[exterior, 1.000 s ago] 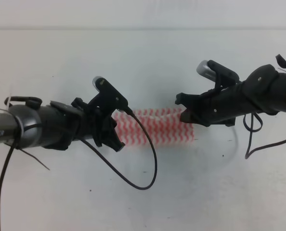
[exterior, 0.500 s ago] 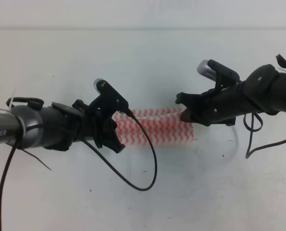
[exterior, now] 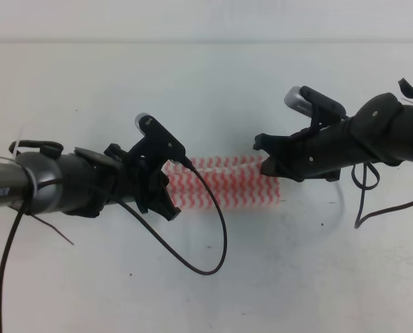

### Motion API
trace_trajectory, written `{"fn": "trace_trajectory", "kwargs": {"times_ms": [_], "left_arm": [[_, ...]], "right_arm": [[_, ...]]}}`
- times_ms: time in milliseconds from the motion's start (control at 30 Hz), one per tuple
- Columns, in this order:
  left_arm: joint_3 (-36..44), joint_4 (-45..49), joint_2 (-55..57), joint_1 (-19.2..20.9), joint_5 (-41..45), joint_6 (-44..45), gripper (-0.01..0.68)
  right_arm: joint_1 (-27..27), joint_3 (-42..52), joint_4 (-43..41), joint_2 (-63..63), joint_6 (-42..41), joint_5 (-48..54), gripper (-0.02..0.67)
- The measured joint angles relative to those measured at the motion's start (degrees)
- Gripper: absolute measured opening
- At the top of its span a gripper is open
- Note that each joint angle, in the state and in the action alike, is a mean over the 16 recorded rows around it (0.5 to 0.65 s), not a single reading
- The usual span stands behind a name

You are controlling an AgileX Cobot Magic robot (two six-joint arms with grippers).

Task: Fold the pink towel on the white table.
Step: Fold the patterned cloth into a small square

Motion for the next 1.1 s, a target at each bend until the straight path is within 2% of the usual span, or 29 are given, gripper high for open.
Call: {"fn": "trace_trajectory", "kwargs": {"times_ms": [1100], "left_arm": [[0.06,-4.7,0.03,0.0,-4.2,-0.01,-0.002]], "right_arm": [[-0.01,-0.16,0.02,-0.08,-0.39,0.71,-0.016]]}}
